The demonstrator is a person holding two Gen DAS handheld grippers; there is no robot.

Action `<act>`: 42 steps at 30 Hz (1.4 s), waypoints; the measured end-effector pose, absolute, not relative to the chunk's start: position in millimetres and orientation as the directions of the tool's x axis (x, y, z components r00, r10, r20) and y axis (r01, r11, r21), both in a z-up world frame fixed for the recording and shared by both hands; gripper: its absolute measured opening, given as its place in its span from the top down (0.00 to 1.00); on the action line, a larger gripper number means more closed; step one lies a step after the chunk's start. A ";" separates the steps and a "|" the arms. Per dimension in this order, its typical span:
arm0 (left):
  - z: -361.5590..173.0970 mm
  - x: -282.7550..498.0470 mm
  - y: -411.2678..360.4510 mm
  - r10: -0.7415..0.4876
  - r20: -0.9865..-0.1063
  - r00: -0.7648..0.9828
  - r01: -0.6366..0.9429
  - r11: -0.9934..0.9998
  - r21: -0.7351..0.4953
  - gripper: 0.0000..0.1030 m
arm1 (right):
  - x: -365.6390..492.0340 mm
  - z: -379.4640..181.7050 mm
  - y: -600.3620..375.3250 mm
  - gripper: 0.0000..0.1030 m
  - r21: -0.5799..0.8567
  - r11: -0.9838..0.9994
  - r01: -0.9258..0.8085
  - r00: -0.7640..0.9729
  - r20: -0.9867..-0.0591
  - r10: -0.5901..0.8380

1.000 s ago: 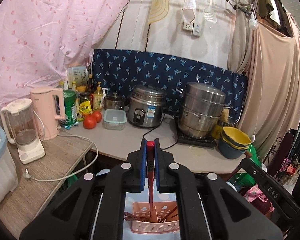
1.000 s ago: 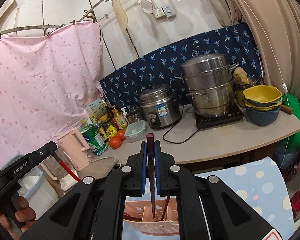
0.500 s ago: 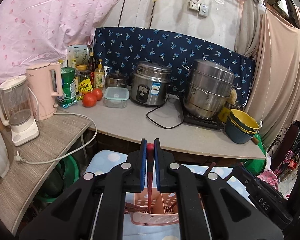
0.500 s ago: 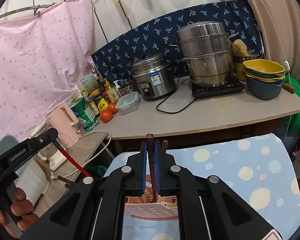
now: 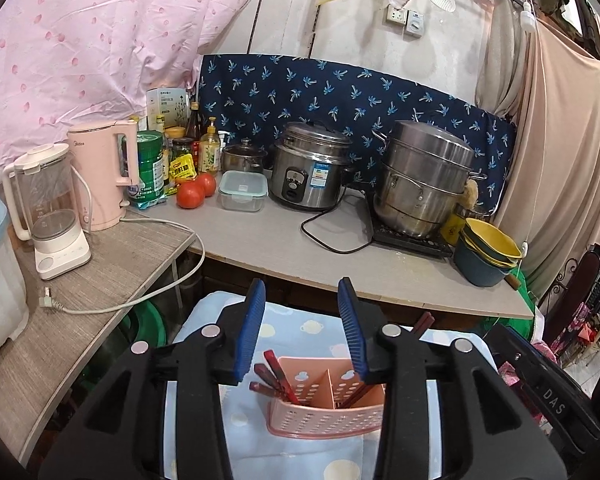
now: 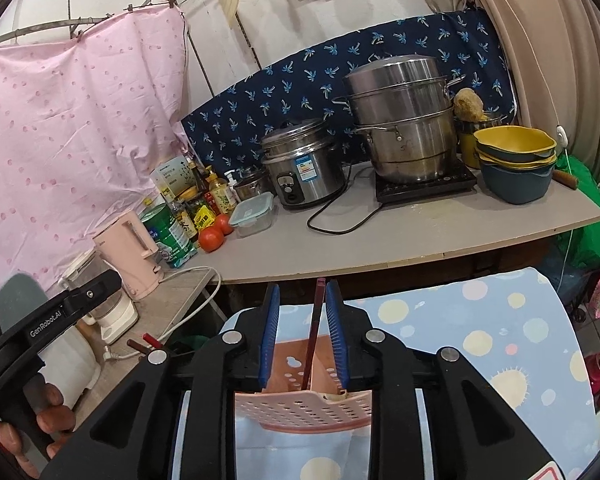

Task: Organize utensils
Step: 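Move both open grippers back down to the green and red chopsticks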

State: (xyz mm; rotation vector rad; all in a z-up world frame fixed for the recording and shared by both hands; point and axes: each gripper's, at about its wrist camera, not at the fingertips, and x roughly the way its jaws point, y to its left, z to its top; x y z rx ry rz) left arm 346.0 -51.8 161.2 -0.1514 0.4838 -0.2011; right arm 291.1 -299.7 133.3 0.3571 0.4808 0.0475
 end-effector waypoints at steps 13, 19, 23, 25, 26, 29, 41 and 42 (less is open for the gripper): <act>155.4 276.3 -38.5 -0.229 -0.467 0.854 0.171 0.972 -0.163 0.59 | 216.9 124.2 -283.1 0.76 0.346 0.938 0.015 0.860 -0.483 0.164; 127.1 235.4 -29.1 -0.226 -0.521 0.823 0.178 0.974 -0.141 0.59 | 168.6 101.5 -263.9 0.76 0.310 0.951 -0.003 0.826 -0.535 0.178; 96.1 208.7 -22.3 -0.210 -0.577 0.789 0.170 0.978 -0.123 0.59 | 137.7 77.4 -251.5 0.76 0.293 0.956 -0.010 0.794 -0.580 0.186; 80.4 198.4 -18.0 -0.209 -0.605 0.768 0.163 0.978 -0.131 0.59 | 122.2 62.4 -244.8 0.76 0.281 0.960 -0.009 0.773 -0.607 0.185; 72.7 193.4 -15.8 -0.207 -0.619 0.758 0.159 0.978 -0.133 0.59 | 115.5 55.1 -241.8 0.76 0.276 0.961 -0.013 0.762 -0.620 0.188; 49.8 178.6 -10.7 -0.203 -0.657 0.726 0.147 0.979 -0.140 0.59 | 96.9 33.7 -233.6 0.76 0.232 0.973 -0.004 0.737 -0.657 0.160; -21.4 132.0 -7.0 -0.207 -0.763 0.612 0.160 0.978 -0.138 0.59 | 49.2 -44.4 -210.9 0.76 0.220 0.975 -0.017 0.607 -0.773 0.184; -25.8 129.5 -6.6 -0.207 -0.770 0.603 0.160 0.978 -0.137 0.59 | 46.2 -49.8 -208.6 0.76 0.218 0.976 -0.019 0.598 -0.780 0.186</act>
